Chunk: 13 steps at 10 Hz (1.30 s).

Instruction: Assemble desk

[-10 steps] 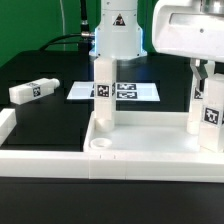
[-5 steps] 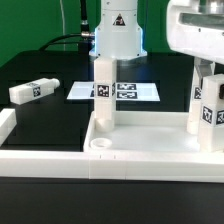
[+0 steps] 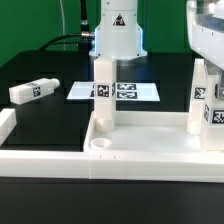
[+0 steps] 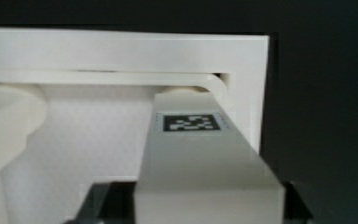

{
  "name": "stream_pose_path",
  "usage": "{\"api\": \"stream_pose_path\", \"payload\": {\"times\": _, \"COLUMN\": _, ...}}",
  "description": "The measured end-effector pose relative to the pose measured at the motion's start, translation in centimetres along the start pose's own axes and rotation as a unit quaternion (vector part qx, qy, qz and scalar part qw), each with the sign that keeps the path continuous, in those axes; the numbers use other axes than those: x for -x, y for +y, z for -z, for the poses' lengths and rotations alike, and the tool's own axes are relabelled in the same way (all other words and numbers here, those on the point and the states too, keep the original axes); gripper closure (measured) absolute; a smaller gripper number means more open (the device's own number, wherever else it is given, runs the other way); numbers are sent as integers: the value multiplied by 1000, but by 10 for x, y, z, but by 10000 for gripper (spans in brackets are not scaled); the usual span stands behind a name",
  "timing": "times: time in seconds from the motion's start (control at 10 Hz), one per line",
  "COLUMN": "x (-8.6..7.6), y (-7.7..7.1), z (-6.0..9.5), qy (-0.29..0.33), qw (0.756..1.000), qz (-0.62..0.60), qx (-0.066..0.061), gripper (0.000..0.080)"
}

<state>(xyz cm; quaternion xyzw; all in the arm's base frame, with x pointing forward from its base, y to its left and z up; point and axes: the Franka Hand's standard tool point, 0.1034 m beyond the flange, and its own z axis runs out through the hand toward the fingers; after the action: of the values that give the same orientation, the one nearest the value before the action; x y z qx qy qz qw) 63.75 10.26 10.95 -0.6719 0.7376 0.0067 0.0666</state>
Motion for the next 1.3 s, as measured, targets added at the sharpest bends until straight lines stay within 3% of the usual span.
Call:
{"api": "stream_pose_path", "payload": {"times": 0.1, "x": 0, "y": 0, "z": -1, "qy": 0, "qw": 1000, "qz": 3, "qx": 0, "gripper": 414}}
{"api": "stream_pose_path", "payload": {"times": 0.2, "x": 0, "y": 0, "z": -1, "qy": 0, "qw": 1000, "qz": 7, "qx": 1, "gripper": 414}}
{"api": "stream_pose_path", "payload": {"times": 0.3, "x": 0, "y": 0, "z": -1, "qy": 0, "qw": 1000, "qz": 25, "qx": 1, "gripper": 242}}
{"api": "stream_pose_path", "payload": {"times": 0.4, "x": 0, "y": 1, "z": 0, "qy": 0, "qw": 999, "qz": 40, "qx": 3, "gripper": 242}}
{"api": "stream_pose_path", "payload": {"times": 0.5, "x": 2, "y": 1, "z": 0, "qy": 1, "qw": 996, "qz": 87, "qx": 5, "gripper": 166}}
{"api": "stream_pose_path", "payload": {"times": 1.0, "x": 5, "y": 2, "z": -2, "qy": 2, "qw": 965, "qz": 264, "qx": 8, "gripper": 150}}
{"api": "stream_pose_path", "payload": {"times": 1.2, "x": 6, "y": 3, "z": -1, "qy": 6, "qw": 939, "qz": 342, "qx": 14, "gripper": 150}}
{"api": "stream_pose_path", "payload": {"times": 1.3, "x": 6, "y": 1, "z": 0, "qy": 13, "qw": 915, "qz": 403, "qx": 16, "gripper": 150}}
